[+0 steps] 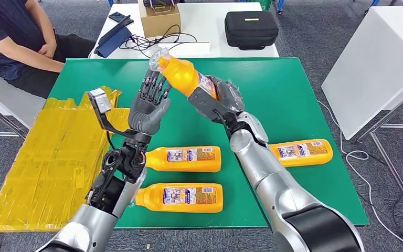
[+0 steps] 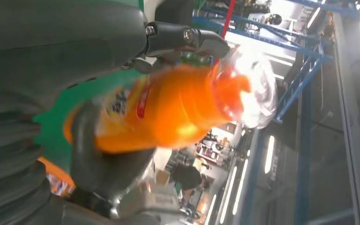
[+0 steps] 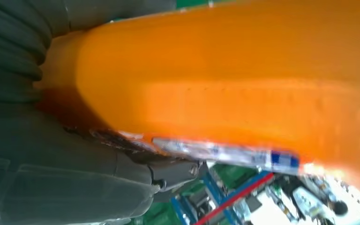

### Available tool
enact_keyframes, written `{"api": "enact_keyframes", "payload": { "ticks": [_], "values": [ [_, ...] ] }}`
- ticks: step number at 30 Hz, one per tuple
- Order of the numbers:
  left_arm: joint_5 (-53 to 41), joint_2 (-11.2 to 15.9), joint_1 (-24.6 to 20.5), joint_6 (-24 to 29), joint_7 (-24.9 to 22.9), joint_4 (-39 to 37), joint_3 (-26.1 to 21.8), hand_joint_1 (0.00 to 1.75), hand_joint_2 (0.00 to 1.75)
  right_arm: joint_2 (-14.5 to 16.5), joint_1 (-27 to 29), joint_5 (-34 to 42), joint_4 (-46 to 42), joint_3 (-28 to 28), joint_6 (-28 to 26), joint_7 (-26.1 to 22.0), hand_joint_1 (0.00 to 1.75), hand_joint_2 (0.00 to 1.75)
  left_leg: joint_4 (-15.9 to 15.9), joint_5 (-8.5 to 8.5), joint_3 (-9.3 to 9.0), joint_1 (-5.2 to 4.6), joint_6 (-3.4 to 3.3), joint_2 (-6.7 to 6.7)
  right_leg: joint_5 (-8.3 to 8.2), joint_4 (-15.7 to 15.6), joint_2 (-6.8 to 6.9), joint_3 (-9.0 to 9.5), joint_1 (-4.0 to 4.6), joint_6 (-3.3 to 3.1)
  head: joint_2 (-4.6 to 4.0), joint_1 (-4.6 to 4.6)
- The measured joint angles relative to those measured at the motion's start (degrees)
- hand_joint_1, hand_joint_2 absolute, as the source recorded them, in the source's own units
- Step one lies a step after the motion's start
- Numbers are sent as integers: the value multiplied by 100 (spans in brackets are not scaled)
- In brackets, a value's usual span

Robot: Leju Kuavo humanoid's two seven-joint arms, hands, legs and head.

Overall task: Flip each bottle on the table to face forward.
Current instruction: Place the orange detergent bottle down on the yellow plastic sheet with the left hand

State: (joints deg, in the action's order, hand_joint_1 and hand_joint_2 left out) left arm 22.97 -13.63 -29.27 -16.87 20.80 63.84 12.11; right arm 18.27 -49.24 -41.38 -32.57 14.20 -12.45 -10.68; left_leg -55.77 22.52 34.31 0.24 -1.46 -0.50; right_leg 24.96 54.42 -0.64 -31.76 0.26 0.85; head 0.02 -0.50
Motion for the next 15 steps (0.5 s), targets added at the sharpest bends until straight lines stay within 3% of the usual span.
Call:
{"api": "enact_keyframes", "payload": {
  "ticks": [8,15],
  "values": [
    [106,-29,1,56,-23,0,143,0,175,152,-85,158,311,262,63,169,175,175,0,0,0,0,0,0,0,1,0,-1,2,0,0,-1],
    [159,-14,22,260,-10,2,132,0,175,162,-111,1068,182,1401,-54,633,175,175,0,0,1,1,0,1,0,3,-1,-2,2,0,0,0]
  ]
}}
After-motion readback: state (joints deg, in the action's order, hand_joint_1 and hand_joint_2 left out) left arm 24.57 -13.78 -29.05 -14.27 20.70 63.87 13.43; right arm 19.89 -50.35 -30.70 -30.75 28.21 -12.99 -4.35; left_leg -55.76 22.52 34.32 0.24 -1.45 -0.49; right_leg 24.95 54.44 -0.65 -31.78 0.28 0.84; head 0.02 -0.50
